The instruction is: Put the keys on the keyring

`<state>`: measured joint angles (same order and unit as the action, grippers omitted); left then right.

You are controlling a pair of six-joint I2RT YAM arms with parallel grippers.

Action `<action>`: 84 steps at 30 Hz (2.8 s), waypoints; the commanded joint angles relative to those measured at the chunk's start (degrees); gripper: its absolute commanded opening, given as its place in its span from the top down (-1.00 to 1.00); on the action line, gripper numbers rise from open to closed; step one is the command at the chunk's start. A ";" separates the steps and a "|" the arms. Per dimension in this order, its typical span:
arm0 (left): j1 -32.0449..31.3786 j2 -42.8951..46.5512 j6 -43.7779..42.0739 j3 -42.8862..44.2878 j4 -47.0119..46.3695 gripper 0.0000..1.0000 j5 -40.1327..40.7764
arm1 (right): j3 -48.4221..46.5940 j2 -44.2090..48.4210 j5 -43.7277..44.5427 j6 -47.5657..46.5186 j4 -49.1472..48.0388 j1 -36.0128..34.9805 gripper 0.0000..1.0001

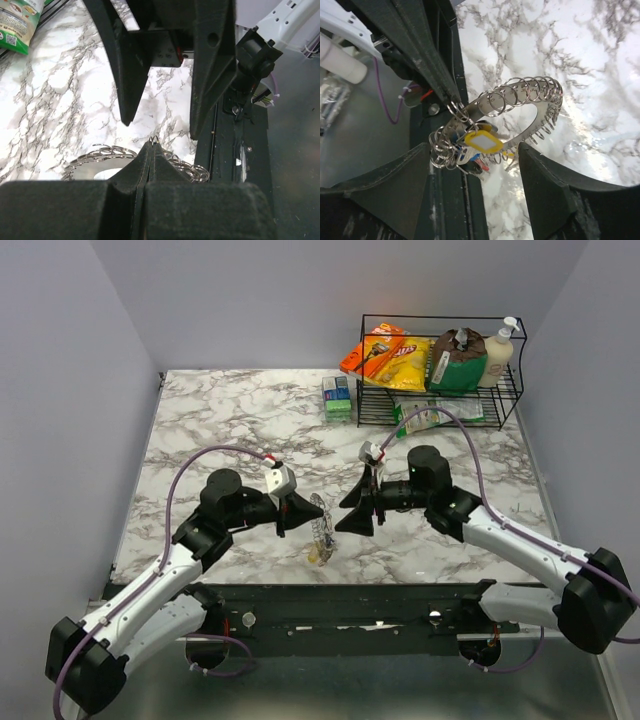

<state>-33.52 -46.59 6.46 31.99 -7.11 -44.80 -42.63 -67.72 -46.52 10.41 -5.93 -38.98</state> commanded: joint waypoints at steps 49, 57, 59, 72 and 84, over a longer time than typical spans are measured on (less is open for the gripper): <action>-8.93 -51.51 11.47 19.26 -24.70 -0.58 10.59 | 7.92 24.21 17.43 -1.62 7.41 2.07 -0.98; -6.48 -40.62 15.59 17.76 -21.89 -0.97 12.10 | 2.91 25.36 19.80 -3.12 12.35 2.07 -1.00; -5.68 -37.98 16.74 16.10 -21.80 -0.97 14.72 | 1.77 26.15 20.68 -3.29 13.40 2.07 -0.99; -5.33 -12.14 14.82 15.11 3.14 -0.97 53.39 | -2.72 28.35 27.62 -3.38 16.39 2.07 -0.99; -5.24 -6.41 12.52 15.38 13.35 -0.97 58.24 | -4.30 25.98 30.17 -1.36 13.67 2.07 -0.99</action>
<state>-38.85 -54.19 19.75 47.77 3.14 12.01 -44.97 -41.71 -19.11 7.86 9.15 -37.10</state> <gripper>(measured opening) 0.985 0.996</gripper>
